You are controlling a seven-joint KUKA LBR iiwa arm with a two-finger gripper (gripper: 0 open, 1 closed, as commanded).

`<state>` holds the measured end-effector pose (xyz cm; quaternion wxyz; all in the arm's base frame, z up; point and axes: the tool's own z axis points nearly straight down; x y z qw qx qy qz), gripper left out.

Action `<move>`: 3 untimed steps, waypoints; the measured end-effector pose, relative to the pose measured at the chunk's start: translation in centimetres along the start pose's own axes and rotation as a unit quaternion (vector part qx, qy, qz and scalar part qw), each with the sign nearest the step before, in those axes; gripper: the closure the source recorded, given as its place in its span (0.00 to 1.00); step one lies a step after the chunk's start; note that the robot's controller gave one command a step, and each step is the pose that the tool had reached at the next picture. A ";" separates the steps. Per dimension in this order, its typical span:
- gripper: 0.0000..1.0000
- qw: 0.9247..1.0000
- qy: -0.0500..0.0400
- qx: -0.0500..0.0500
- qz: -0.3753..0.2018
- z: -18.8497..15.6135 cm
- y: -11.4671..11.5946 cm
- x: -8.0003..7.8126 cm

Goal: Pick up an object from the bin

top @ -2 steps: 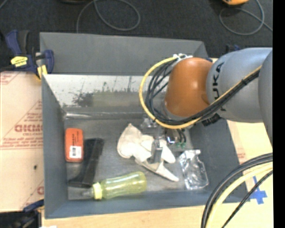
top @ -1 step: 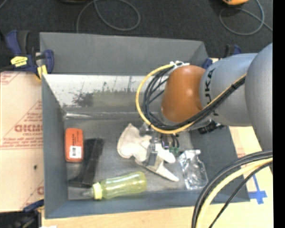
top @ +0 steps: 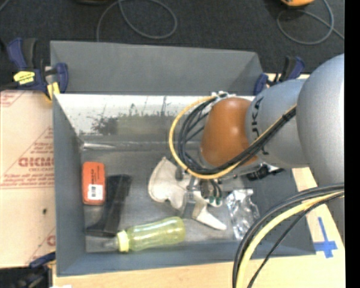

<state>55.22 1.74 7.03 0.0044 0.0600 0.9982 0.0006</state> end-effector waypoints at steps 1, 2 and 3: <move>0.00 0.992 -0.002 -0.001 0.123 -0.2 -0.1 1.2; 0.00 0.983 -0.010 -0.002 0.181 -0.3 -1.4 3.6; 1.00 0.993 -0.003 -0.001 0.122 -0.4 -0.3 1.0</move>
Offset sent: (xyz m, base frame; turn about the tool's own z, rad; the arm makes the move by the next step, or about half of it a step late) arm -0.0738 -0.0219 -0.0003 0.1944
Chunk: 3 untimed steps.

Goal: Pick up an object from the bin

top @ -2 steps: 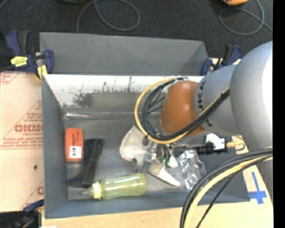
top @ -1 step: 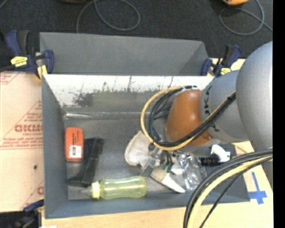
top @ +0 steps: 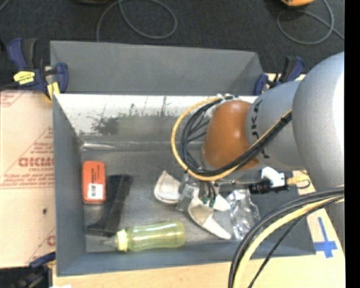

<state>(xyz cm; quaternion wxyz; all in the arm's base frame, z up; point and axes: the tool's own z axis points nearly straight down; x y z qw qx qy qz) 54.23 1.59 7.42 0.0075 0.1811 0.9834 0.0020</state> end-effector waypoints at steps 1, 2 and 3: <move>1.00 1.000 0.000 0.000 0.000 0.0 0.0 0.0; 1.00 1.000 0.000 0.000 0.000 -0.3 0.0 0.1; 1.00 1.000 0.000 0.000 0.000 -1.2 -0.1 0.1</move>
Offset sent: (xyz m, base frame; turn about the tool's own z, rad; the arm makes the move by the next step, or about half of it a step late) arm 0.0001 0.0001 0.0323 0.0000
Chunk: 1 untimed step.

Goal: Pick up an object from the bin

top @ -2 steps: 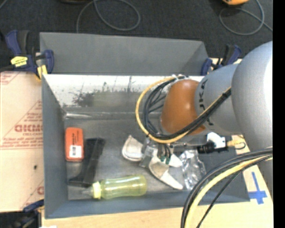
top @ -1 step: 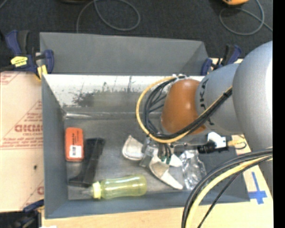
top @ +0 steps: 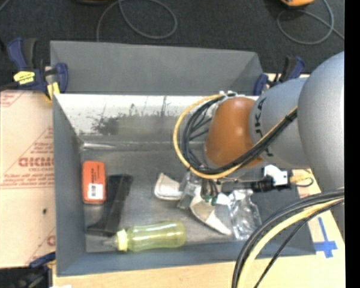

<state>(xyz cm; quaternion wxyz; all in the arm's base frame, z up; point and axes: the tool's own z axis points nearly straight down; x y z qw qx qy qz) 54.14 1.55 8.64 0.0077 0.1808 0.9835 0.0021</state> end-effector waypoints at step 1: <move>1.00 1.000 0.002 0.001 0.000 -1.1 -0.1 0.1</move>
Offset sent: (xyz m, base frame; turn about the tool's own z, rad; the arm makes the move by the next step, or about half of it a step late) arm -0.0002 -0.0001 0.0469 0.0000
